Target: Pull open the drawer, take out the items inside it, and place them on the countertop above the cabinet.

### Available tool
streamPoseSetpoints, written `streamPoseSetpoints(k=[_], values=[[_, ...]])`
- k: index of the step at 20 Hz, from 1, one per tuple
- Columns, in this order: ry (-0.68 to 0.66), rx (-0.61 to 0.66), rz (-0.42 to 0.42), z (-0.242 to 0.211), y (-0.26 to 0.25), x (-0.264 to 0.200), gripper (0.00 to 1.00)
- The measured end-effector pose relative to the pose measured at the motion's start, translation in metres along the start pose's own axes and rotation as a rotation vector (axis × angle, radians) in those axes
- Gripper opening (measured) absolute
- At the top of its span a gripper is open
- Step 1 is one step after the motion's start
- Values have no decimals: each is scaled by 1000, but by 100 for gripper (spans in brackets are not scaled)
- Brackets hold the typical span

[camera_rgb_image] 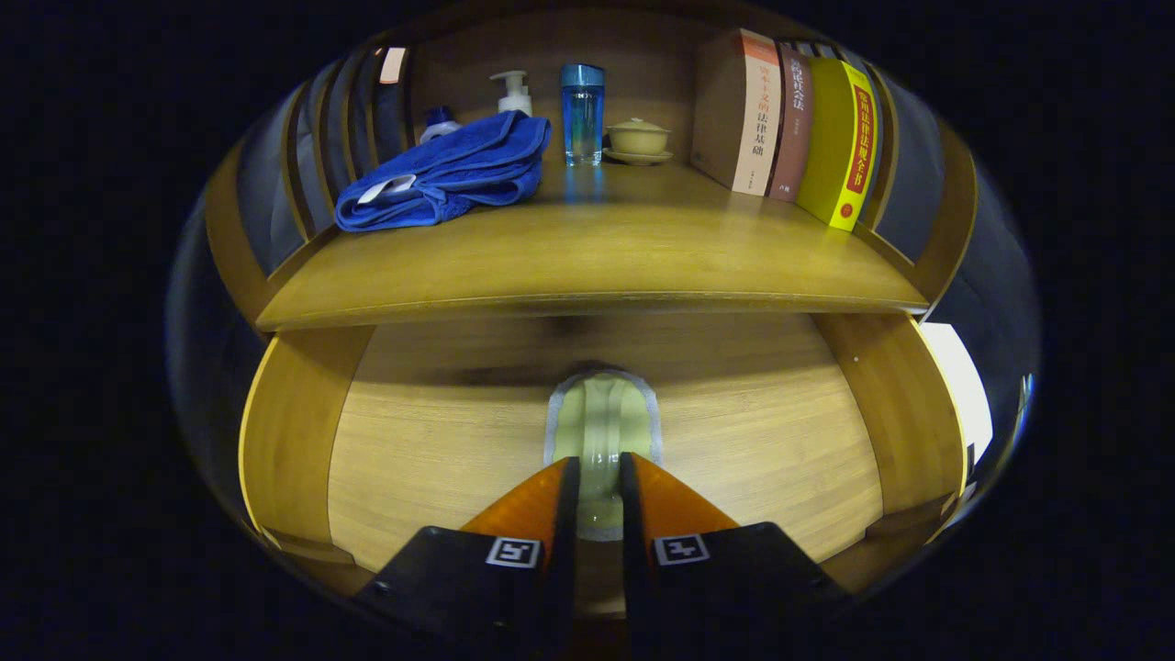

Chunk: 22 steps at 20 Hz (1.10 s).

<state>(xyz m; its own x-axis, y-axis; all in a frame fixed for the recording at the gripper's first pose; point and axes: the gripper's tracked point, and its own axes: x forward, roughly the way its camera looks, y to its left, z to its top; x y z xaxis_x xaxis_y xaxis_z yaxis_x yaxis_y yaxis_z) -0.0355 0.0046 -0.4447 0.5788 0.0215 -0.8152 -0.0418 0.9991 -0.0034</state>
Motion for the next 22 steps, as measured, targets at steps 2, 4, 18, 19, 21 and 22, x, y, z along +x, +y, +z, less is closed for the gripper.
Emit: streamPoseSetpoints(k=[2,4,18,19,21,22], values=[[-15,-1,7,4,1,-7,28],[-42,-4,17,16,3,-18,27],[-156,3,104,78,9,-105,22],[-167,-2,103,84,7,-110,22],[-191,-11,100,96,4,-119,22],[-199,-11,100,101,4,-121,22]])
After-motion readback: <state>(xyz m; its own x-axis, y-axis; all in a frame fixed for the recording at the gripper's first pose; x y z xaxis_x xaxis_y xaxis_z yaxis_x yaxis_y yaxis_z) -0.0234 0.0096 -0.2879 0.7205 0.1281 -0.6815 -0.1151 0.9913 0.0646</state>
